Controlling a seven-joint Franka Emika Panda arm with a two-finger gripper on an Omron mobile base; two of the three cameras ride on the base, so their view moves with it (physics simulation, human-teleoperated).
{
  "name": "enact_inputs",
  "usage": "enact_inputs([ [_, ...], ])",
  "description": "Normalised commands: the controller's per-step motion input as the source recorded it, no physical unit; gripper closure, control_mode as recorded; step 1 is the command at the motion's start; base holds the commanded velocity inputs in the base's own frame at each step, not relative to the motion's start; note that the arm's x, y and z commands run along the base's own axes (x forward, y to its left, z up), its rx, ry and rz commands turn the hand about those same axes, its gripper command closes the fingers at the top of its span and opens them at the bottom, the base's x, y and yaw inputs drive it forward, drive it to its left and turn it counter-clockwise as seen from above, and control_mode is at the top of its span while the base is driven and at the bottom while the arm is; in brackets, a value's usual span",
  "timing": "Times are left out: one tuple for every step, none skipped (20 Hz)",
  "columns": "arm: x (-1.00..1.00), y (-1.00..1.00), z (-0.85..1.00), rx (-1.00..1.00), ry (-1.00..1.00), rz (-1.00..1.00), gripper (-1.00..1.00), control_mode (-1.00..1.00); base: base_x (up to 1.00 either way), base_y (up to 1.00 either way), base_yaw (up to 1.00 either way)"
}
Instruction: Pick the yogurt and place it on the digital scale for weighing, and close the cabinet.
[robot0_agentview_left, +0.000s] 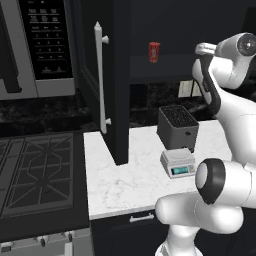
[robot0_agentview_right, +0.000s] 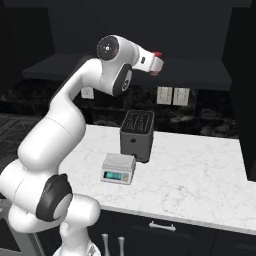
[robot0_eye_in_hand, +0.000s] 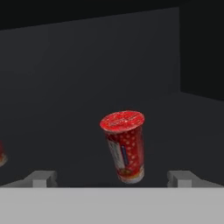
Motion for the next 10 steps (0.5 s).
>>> enact_inputs([
  [0.0,-0.24,0.0,0.0,0.05,-0.02,-1.0,-1.0,0.0,0.0,0.0],
  [0.0,-0.16,0.0,0.0,0.06,-0.03,-1.0,-1.0,0.0,0.0,0.0],
  [0.0,-0.01,0.0,0.0,0.06,-0.05,-1.0,-1.0,0.0,0.0,0.0],
  [0.08,0.0,0.0,0.0,0.05,-0.05,-1.0,-1.0,0.0,0.0,0.0],
  [0.14,0.0,0.0,0.0,0.04,-0.04,-1.0,-1.0,0.0,0.0,0.0],
  [0.19,0.0,0.0,0.0,0.03,-0.03,-1.0,-1.0,0.0,0.0,0.0],
  [0.21,0.0,0.0,0.0,0.01,-0.03,-1.0,-1.0,0.0,0.0,0.0],
  [0.21,0.0,0.0,0.0,0.0,-0.02,-1.0,-1.0,0.0,0.0,0.0],
  [0.22,0.0,0.0,0.0,0.0,-0.02,-1.0,-1.0,0.0,0.0,0.0],
  [0.21,0.0,0.0,0.0,0.0,-0.01,-1.0,-1.0,0.0,0.0,0.0],
])
